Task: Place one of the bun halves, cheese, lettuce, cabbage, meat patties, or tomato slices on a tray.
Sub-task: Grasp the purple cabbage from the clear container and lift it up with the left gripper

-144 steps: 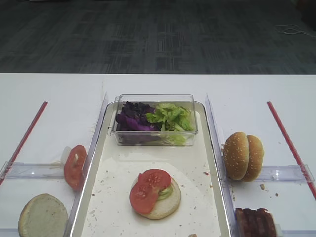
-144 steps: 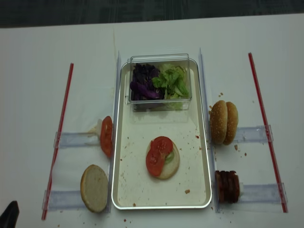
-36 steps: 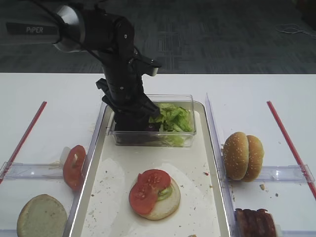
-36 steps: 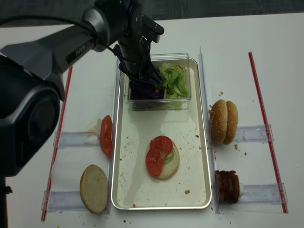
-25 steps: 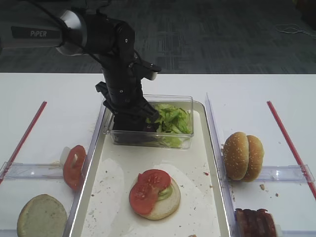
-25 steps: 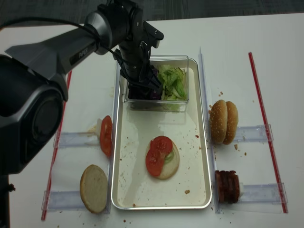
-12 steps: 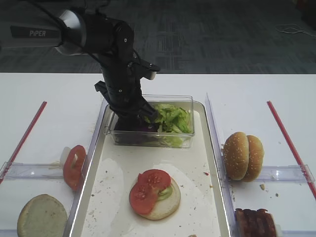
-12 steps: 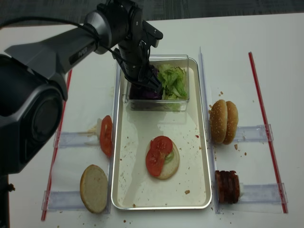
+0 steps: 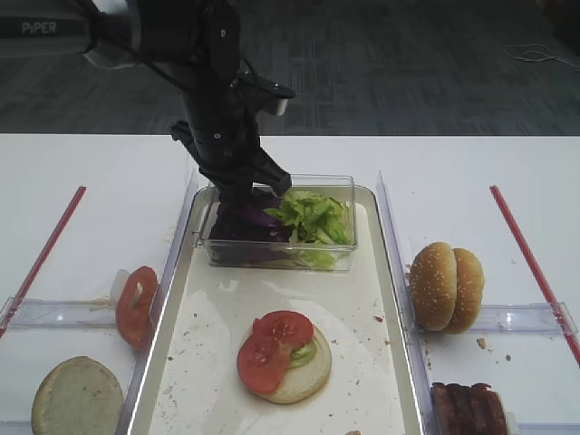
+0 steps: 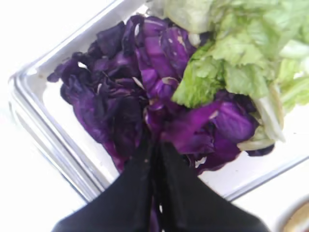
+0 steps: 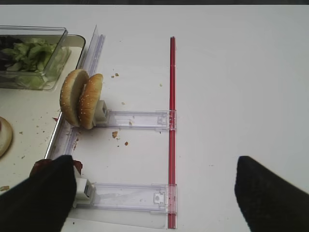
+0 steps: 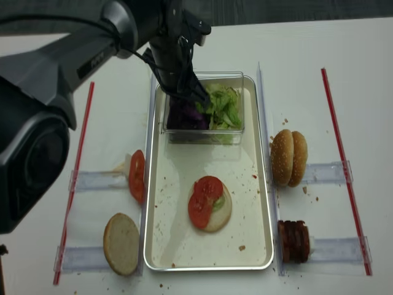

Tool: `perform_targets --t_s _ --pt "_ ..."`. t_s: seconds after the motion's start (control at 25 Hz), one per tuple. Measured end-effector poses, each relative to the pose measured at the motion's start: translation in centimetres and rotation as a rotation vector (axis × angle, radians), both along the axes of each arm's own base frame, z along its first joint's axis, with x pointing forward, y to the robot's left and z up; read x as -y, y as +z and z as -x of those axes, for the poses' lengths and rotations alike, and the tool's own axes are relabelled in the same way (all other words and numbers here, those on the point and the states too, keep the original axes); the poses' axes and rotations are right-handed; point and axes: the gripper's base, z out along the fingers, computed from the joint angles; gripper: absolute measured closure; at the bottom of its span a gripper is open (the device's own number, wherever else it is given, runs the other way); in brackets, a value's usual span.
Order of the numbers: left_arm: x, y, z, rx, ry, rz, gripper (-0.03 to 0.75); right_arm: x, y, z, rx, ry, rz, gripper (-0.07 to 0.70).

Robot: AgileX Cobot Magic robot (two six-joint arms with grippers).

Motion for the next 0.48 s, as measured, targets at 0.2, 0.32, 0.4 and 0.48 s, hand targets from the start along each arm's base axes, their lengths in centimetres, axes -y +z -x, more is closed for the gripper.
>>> perform_targets --t_s 0.2,0.32,0.4,0.48 --pt "-0.5 3.4 0.9 0.042 0.001 0.025 0.69 0.0 0.0 0.0 0.0 0.0 0.0 -0.058" --pt "-0.9 5.3 1.6 0.063 0.001 0.036 0.69 0.0 0.0 0.0 0.0 0.0 0.0 -0.058" --pt "-1.1 6.5 2.1 0.077 0.002 0.044 0.69 0.0 0.0 0.0 0.0 0.0 0.0 -0.058" --pt "-1.5 7.8 2.7 0.096 0.002 0.052 0.69 0.0 0.0 0.0 0.0 0.0 0.0 -0.058"
